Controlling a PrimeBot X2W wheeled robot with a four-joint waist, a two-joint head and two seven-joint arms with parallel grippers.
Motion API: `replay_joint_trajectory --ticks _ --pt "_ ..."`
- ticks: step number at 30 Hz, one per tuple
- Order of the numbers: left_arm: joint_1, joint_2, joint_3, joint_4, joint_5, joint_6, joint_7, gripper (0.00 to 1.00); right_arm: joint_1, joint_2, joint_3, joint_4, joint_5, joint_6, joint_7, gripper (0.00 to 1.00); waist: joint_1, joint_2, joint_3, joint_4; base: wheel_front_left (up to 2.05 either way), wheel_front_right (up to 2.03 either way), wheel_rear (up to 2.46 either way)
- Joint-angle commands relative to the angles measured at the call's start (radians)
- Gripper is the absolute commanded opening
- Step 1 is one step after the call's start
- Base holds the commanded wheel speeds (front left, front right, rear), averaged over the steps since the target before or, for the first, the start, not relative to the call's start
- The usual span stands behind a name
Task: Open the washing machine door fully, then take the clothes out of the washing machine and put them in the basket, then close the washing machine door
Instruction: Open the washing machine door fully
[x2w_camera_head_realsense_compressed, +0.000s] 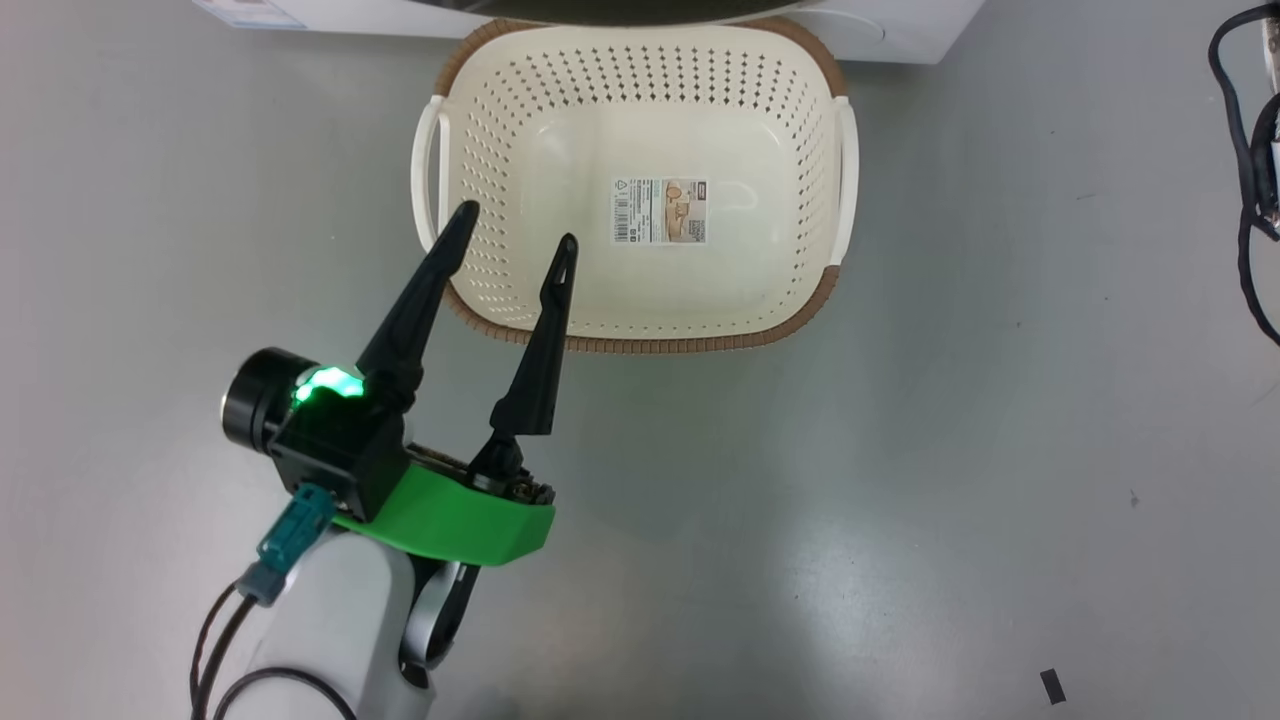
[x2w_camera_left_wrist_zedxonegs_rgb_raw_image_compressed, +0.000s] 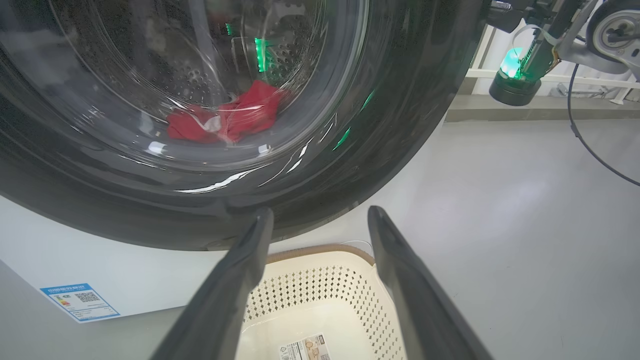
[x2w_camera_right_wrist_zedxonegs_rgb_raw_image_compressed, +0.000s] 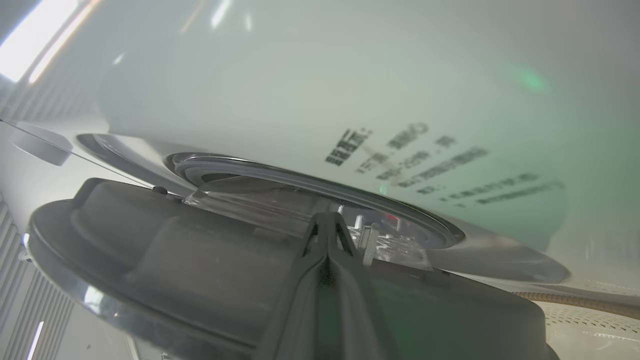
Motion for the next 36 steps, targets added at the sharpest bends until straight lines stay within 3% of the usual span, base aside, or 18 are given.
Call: replay_joint_trajectory --ticks 1,36 --pt "-0.005 0.019 0.034 -0.018 -0.002 0.007 -0.008 1.0 0.013 0.041 0.019 -0.039 -0.001 0.008 0.019 0.0 0.0 0.0 -0.007 -0.004 0.0 0.0 0.0" --pt "0.024 0.019 0.069 0.04 0.032 -0.022 -0.008 1.0 0.156 0.103 0.099 -0.01 -0.04 0.008 0.068 0.0 0.0 0.0 -0.163 -0.053 0.0 0.0 0.0"
